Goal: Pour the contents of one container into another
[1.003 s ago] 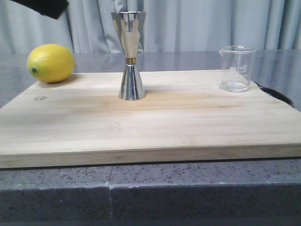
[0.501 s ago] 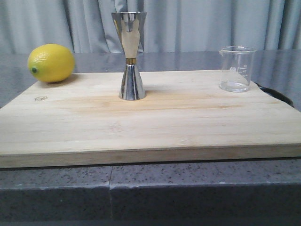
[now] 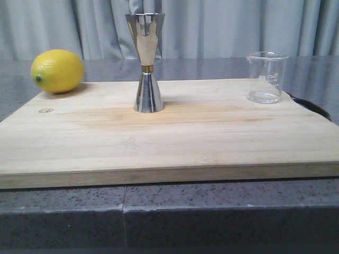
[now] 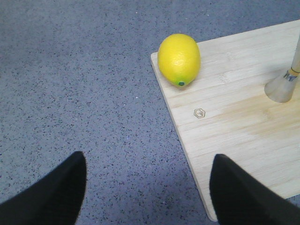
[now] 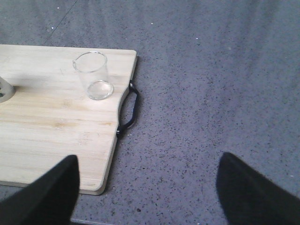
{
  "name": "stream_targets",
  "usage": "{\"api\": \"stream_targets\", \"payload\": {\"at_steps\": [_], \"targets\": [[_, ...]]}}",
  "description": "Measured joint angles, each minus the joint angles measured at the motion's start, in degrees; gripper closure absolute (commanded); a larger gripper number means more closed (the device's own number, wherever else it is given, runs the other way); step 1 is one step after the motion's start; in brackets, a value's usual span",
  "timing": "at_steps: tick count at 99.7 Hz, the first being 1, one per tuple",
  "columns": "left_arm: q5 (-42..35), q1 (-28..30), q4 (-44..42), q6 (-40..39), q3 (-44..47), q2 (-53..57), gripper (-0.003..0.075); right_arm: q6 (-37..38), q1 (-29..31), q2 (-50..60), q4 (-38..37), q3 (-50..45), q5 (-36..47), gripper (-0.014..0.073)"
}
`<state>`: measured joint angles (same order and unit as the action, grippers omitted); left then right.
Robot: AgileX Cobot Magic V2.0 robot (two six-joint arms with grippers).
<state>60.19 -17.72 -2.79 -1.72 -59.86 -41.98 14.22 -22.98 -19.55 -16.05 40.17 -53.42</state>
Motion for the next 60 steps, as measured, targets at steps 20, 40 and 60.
{"api": "stream_targets", "payload": {"at_steps": [20, 40, 60], "targets": [[0.00, 0.00, -0.13, -0.22, 0.00, 0.09, 0.0666, 0.00, 0.00, 0.00, 0.00, 0.00, 0.00, 0.0547], [0.00, 0.00, -0.22, -0.22, 0.00, 0.09, 0.0739, 0.00, 0.00, 0.00, 0.00, 0.00, 0.00, 0.0659], [-0.63, 0.00, -0.22, -0.22, 0.00, 0.09, 0.0739, 0.00, 0.00, 0.00, -0.02, 0.00, 0.44, 0.0659]]}}
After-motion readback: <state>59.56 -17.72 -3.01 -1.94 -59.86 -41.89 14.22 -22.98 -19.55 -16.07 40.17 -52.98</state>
